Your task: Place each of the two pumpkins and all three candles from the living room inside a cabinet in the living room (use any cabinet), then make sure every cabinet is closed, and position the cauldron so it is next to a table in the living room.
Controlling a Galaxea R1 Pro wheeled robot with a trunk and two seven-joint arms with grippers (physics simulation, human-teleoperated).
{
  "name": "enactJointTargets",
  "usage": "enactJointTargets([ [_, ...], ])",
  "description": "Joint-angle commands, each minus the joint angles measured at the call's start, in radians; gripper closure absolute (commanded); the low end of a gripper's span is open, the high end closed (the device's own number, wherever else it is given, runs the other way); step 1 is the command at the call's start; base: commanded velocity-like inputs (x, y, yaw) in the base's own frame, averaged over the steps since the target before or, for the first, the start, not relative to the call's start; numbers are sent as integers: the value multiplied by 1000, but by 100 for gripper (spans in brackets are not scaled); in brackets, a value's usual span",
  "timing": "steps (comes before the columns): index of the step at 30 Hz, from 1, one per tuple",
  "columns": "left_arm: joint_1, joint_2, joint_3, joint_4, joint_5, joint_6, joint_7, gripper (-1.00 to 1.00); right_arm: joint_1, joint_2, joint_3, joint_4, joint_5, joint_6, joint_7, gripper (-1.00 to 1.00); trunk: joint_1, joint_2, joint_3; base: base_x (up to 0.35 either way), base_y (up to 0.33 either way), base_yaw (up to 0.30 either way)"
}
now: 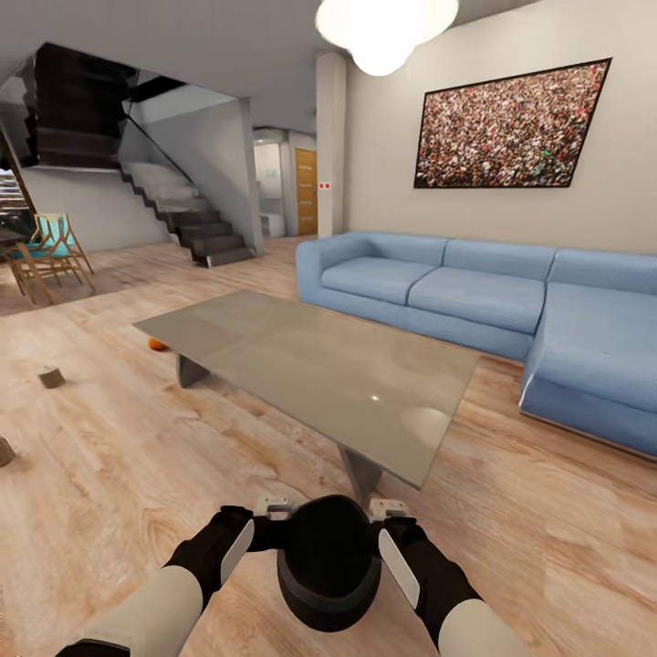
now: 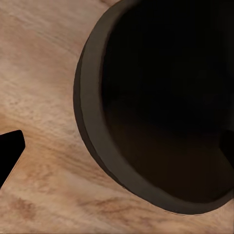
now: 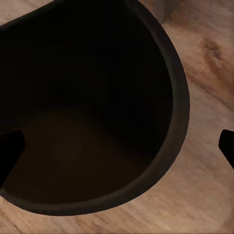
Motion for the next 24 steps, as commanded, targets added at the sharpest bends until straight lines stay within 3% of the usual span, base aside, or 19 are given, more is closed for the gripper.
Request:
enactJointTargets([
  [1,0,1,-6,-1,10,5,3,-100,0,0,2,-2,-8,4,-8,-100,-1,0,3,-18,0,172],
  [13,0,0,-6,-1,11,6,3,-100,0,0,2,-1,-8,3,-8,-100,-6,3,49,-4,25,258],
  [19,0,-1,-5,-2,11,6,3,-100,0,0,2,-1,-8,3,-8,-100,-9,4,73,0,168,283],
  [24,0,-1,-5,-2,11,7,3,-100,-1,0,2,0,-8,3,-8,-100,-26,36,89,-14,242,284],
])
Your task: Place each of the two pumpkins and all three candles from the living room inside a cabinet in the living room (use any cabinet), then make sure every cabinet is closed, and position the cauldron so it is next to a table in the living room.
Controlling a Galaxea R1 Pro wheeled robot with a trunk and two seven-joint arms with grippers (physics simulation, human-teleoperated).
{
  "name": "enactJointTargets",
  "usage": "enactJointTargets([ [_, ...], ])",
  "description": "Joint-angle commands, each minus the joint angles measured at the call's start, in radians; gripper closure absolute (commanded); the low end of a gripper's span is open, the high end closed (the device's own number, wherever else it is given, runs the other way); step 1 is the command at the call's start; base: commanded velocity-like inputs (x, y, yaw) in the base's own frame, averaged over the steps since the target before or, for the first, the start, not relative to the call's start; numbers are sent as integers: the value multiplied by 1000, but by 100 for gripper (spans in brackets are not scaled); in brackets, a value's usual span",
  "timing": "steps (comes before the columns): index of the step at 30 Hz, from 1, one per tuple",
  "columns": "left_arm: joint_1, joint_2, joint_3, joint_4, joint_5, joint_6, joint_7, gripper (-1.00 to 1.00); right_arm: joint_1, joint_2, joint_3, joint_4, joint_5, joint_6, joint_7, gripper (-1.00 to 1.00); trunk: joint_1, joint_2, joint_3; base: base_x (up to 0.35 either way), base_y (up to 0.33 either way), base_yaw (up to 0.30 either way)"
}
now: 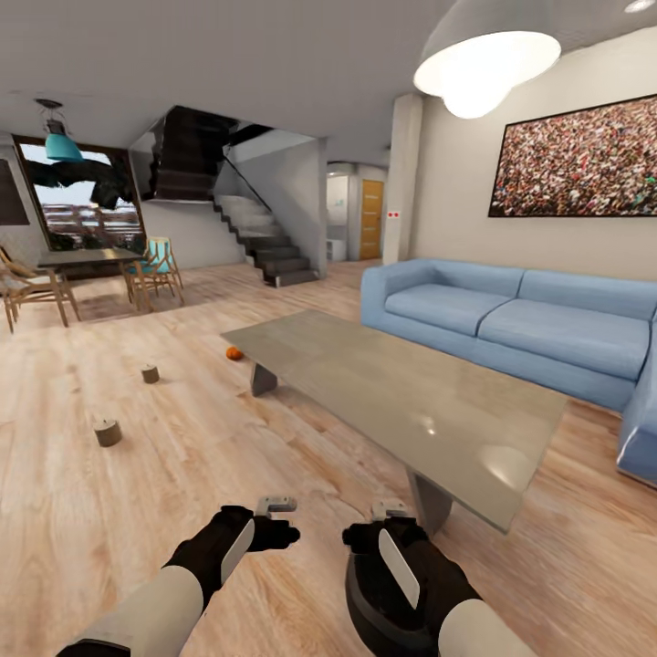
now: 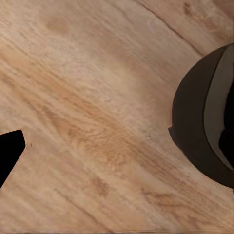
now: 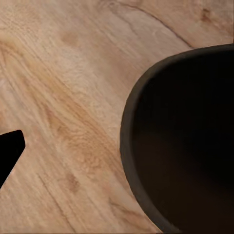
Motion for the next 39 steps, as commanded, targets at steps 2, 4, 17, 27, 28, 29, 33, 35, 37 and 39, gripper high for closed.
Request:
enactJointTargets([
  [2,0,1,-7,-1,10,5,3,-100,0,0,2,-1,-10,4,-9,-100,-8,14,5,-49,267,284],
  [4,0,1,-6,-1,10,5,3,-100,0,0,2,-1,-10,3,-9,-100,-16,28,12,-58,272,284],
  [17,0,-2,-6,-1,10,5,3,-100,0,0,2,-1,-17,2,-8,-100,-66,119,52,-67,278,284],
  [27,0,-3,-6,-1,10,5,3,-100,0,0,2,-1,-21,2,-9,-100,-104,189,84,-65,274,284],
  [28,0,-3,-6,-1,10,5,3,-100,0,0,2,-1,-21,2,-9,-100,-108,196,87,-50,262,284],
  [29,0,-3,-6,-1,10,5,3,-100,0,0,2,-1,-21,2,-9,-100,-112,203,90,-40,252,284],
  [33,0,-5,-6,-1,22,4,4,-100,0,0,3,0,-21,2,-9,-100,-127,231,102,-20,150,284],
  [35,0,-5,-7,-1,31,4,4,-100,0,0,3,0,-21,2,-9,-100,-135,245,109,-8,57,284],
  [37,0,-4,-7,-1,35,5,4,-100,0,0,3,0,-21,2,-8,-100,-142,259,115,-5,36,284],
  [39,0,-4,-7,-1,39,4,4,-100,0,0,3,0,-21,2,-8,-100,-142,259,115,-2,19,284],
])
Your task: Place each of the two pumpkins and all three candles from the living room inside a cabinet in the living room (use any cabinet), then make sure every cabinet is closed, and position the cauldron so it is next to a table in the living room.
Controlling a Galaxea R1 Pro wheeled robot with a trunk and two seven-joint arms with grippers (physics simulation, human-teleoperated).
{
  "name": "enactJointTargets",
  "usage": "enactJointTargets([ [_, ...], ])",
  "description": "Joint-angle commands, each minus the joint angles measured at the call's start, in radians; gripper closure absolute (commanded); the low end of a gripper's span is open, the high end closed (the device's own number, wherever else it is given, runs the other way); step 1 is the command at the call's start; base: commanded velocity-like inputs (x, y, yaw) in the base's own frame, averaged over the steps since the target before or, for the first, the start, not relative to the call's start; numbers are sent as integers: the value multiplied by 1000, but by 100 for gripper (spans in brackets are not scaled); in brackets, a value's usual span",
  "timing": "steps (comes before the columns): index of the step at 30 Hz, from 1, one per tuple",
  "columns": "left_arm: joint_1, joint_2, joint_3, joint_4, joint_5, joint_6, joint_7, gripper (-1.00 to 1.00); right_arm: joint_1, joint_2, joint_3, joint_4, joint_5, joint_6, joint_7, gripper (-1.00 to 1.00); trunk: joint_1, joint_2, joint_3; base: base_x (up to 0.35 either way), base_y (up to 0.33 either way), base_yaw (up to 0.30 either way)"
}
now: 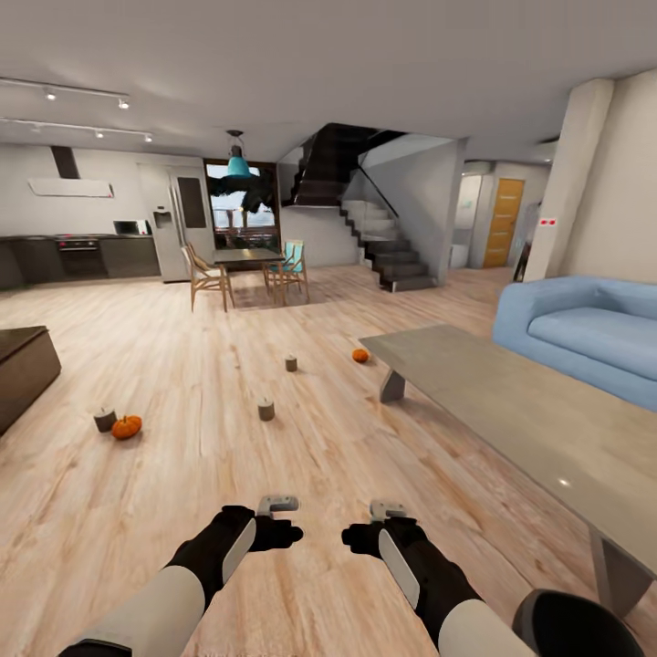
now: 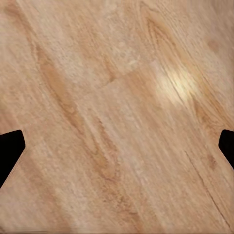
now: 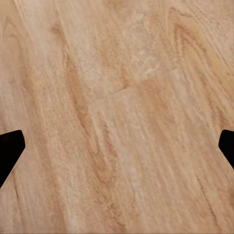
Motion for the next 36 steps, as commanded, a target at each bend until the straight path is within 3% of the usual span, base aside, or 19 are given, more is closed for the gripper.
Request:
enactJointTargets([
  [1,-1,1,-6,-1,11,4,3,-100,0,0,2,-2,-8,4,-8,-100,0,0,-1,-2,13,284],
  [19,-1,2,-5,-3,15,4,0,-100,0,0,2,-2,-8,4,-8,-100,0,0,-1,10,3,284],
  [27,-1,4,-5,-3,15,3,0,-100,-1,0,3,0,-9,4,-7,-100,0,0,-1,220,120,246],
  [36,-1,4,-5,-2,15,0,0,-100,-1,0,3,-1,-10,5,5,-100,0,0,-9,287,151,37],
])
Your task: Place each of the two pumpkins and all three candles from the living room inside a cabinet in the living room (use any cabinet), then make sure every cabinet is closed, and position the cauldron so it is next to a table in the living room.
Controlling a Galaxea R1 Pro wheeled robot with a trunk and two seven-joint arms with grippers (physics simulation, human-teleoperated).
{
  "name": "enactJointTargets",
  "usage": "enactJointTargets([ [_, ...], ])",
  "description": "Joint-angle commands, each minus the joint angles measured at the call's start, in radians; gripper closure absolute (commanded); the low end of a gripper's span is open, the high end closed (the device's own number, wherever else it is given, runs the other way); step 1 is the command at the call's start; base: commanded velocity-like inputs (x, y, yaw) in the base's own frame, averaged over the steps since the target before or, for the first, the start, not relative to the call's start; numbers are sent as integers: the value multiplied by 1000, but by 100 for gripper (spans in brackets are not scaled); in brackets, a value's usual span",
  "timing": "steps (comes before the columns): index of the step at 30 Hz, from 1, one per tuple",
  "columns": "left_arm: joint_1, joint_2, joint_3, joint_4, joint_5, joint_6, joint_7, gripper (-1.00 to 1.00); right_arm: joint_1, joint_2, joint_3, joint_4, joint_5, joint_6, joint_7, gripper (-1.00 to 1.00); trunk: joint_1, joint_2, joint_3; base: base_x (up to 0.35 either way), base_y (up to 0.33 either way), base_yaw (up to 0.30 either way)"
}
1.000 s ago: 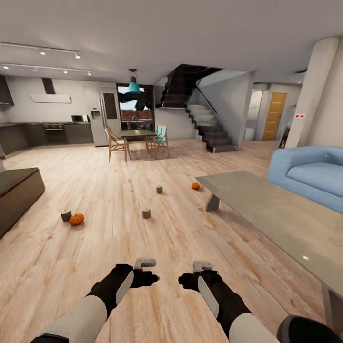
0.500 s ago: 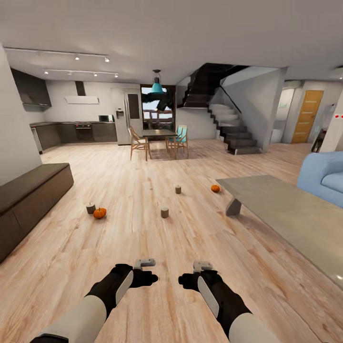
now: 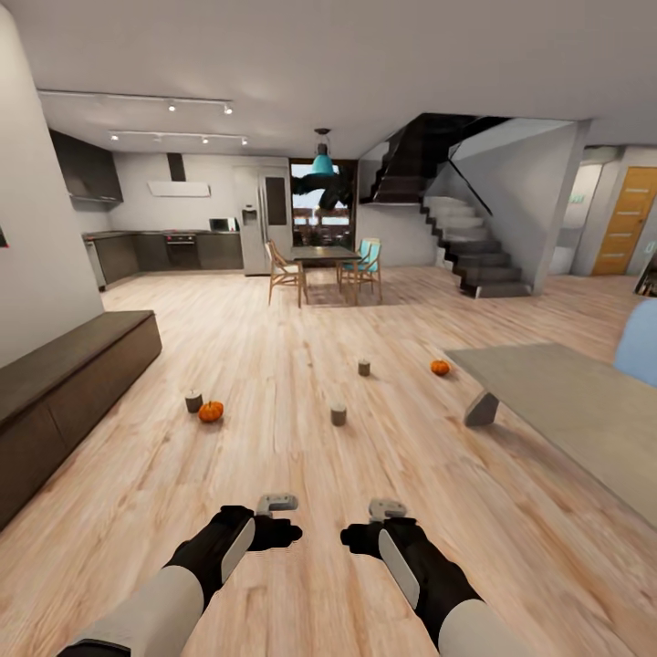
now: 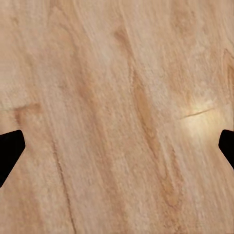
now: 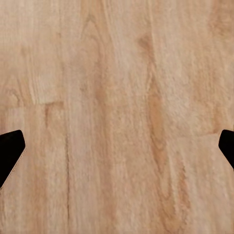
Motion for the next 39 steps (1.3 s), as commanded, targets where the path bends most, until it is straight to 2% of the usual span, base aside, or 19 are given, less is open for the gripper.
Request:
enactJointTargets([
  [1,0,1,-6,-1,10,5,3,-100,-1,0,2,-1,-10,3,-9,-100,0,0,-3,310,91,7],
  [12,0,0,-6,-1,10,4,3,-100,0,0,2,2,-19,5,-7,-100,0,0,-20,303,135,2],
  [39,0,0,-6,-1,10,1,4,-100,-1,0,4,8,-23,8,-6,-100,0,0,-64,316,5,0],
])
